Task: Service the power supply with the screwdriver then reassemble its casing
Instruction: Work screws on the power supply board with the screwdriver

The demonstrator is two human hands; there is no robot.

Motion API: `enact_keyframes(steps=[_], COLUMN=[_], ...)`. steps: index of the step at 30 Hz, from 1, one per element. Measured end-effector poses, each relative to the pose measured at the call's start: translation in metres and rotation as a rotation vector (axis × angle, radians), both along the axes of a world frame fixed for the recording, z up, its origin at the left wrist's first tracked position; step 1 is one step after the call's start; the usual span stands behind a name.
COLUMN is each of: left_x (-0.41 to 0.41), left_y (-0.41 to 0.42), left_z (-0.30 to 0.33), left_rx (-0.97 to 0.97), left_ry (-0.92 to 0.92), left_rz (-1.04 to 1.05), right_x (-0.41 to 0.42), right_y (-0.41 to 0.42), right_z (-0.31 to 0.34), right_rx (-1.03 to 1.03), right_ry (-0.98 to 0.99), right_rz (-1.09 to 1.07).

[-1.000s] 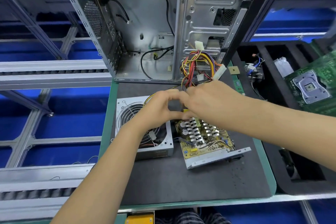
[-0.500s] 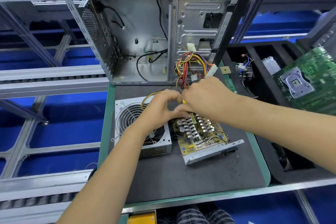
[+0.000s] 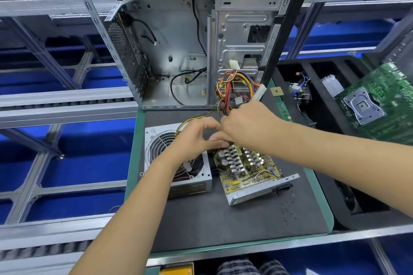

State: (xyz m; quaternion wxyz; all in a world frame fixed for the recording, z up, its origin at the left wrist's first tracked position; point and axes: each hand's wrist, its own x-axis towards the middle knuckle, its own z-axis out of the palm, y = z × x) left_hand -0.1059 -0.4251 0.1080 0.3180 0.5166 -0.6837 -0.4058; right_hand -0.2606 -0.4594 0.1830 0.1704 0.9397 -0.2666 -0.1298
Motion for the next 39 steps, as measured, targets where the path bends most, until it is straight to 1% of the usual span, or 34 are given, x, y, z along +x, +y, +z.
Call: enact_keyframes(steps=[3,5,8,10,13,15,17,20,24,27,30,32,33,34,35,37,38,39], left_x=[0.005,0.007,0.003,-0.002,-0.007,-0.005,-0.002,0.002,0.006,0.007,0.008,0.005,0.003,0.002,0.0,-0.001,-0.002,-0.004], left_y=[0.0,0.0,0.002,0.002,-0.001,-0.002,-0.002,-0.002,-0.001,0.0,0.0,0.001,0.0,-0.001,-0.002,-0.006,-0.008,-0.009], left_z=[0.006,0.009,0.009,0.009,0.007,0.006,0.005,0.004,0.001,0.004,0.006,0.004,0.003,0.0,-0.002,-0.006,-0.008,-0.01], left_rx=[0.015,0.014,0.037,0.026,-0.043,-0.035,-0.044,-0.021,0.012,0.034,0.044,0.054,0.048,0.025,-0.014,-0.094,-0.119,-0.137], left_ry=[-0.004,-0.021,0.023,0.038,-0.005,-0.011,0.001,-0.008,-0.019,0.018,0.042,0.049,0.023,-0.052,-0.185,-0.515,-0.638,-0.724], left_rz=[-0.017,-0.036,-0.029,-0.002,0.07,0.062,0.079,0.119,0.113,0.059,0.023,0.028,0.028,0.022,0.011,-0.001,0.0,-0.001], right_x=[-0.005,-0.005,-0.001,0.004,0.01,0.007,0.001,-0.003,-0.001,0.001,0.002,0.002,0.001,-0.001,-0.005,-0.022,-0.035,-0.051], right_y=[-0.002,-0.005,-0.006,-0.004,-0.003,-0.004,-0.007,-0.009,-0.011,-0.011,-0.014,-0.014,-0.013,-0.013,-0.013,-0.019,-0.024,-0.03], right_z=[0.004,0.006,0.007,0.006,0.007,0.007,0.005,0.001,0.001,0.001,0.0,-0.003,-0.004,-0.005,-0.006,-0.003,0.0,0.003], right_rx=[0.171,0.207,0.104,0.049,0.049,0.051,0.102,0.18,0.086,0.036,0.005,0.02,0.039,0.062,0.096,0.209,0.263,0.299], right_ry=[-0.066,-0.045,0.006,0.001,-0.001,-0.015,-0.04,-0.001,-0.012,0.005,0.003,-0.011,-0.006,0.012,0.021,-0.026,-0.073,-0.128], right_rz=[0.048,0.057,0.059,0.061,0.018,0.015,0.065,0.132,0.177,0.186,0.193,0.189,0.181,0.165,0.14,0.031,-0.036,-0.09])
